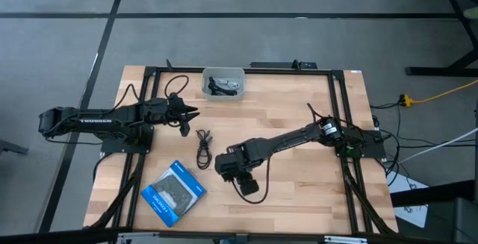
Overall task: Pick and place USB-C Cables
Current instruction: Put the white charger cable into the white bin
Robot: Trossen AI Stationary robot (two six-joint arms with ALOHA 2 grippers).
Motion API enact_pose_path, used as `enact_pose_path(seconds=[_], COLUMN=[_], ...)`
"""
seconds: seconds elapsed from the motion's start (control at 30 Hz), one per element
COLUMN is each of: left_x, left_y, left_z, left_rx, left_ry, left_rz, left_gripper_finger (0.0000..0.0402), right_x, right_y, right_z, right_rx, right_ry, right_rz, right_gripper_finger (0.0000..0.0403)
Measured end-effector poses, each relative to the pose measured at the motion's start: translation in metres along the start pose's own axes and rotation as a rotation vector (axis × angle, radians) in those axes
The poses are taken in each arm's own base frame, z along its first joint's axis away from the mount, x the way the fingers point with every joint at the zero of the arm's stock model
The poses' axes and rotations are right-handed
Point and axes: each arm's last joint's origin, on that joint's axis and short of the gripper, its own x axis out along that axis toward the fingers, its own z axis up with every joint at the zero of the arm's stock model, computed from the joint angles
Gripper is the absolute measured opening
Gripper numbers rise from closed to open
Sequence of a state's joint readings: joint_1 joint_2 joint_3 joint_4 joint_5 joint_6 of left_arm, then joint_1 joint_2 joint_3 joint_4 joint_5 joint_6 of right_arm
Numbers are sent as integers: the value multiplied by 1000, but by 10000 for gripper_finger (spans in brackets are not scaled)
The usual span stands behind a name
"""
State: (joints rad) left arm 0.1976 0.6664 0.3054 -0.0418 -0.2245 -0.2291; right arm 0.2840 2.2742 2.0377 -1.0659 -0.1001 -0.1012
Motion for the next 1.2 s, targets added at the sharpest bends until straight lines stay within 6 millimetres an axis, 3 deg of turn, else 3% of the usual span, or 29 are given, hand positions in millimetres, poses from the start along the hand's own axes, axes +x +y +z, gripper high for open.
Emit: enact_pose_path(seconds=[0.13, 0.4, 0.7, 0.9, 1.07, 1.2], left_x=[0, 0, 0, 0, 0, 0], left_y=[0, 0, 0, 0, 0, 1], left_z=[0, 0, -1, -2, -2, -2], left_rx=[0, 2, 4, 5, 5, 5], left_ry=[0, 1, 13, 16, 17, 17], left_rz=[0, 0, 2, 3, 6, 6], left_gripper_finger=[96, 96, 96, 96, 96, 96], right_x=[0, 16, 49, 66, 68, 68], right_y=[-1, -5, -18, -20, -20, -24], right_z=[0, 0, -20, -23, -24, -24], right_rx=[-213, -399, -417, -437, -428, -414], right_ry=[6, 12, 119, 58, 59, 91], right_rz=[-11, -11, -52, -78, -126, -219], right_gripper_finger=[165, 165, 165, 165, 163, 129])
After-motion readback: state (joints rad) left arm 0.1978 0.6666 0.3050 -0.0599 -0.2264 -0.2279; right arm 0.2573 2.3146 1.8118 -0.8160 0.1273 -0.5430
